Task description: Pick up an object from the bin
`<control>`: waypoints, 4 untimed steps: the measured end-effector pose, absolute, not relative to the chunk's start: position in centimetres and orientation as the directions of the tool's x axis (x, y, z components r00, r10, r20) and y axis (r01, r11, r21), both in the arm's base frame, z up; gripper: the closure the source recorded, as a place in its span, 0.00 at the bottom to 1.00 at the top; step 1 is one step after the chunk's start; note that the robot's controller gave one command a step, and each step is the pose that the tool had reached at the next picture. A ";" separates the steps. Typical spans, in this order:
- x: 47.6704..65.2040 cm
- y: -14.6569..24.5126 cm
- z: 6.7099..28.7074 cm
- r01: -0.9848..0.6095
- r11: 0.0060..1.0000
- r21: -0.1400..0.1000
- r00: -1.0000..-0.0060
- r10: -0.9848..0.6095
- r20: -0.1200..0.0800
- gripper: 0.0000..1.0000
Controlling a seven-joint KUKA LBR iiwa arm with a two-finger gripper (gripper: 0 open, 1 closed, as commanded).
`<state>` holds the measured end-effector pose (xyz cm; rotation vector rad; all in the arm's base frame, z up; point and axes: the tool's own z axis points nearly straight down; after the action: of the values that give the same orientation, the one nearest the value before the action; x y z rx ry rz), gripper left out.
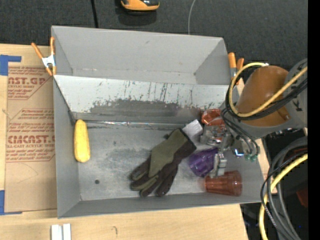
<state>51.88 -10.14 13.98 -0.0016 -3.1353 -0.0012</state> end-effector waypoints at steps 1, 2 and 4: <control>52.1 -10.1 14.5 -0.001 1.000 0.000 -1.000 -0.001 -0.001 1.00; 52.1 -10.1 14.5 -0.001 1.000 0.000 -1.000 -0.001 -0.001 1.00; 52.9 -7.0 18.9 0.065 0.998 0.001 -0.998 0.065 -0.002 0.00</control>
Offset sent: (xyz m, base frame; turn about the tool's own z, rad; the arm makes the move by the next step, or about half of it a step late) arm 0.0000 0.0000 0.0000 0.0000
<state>52.92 -7.02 18.90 -0.1028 -3.1422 -0.0007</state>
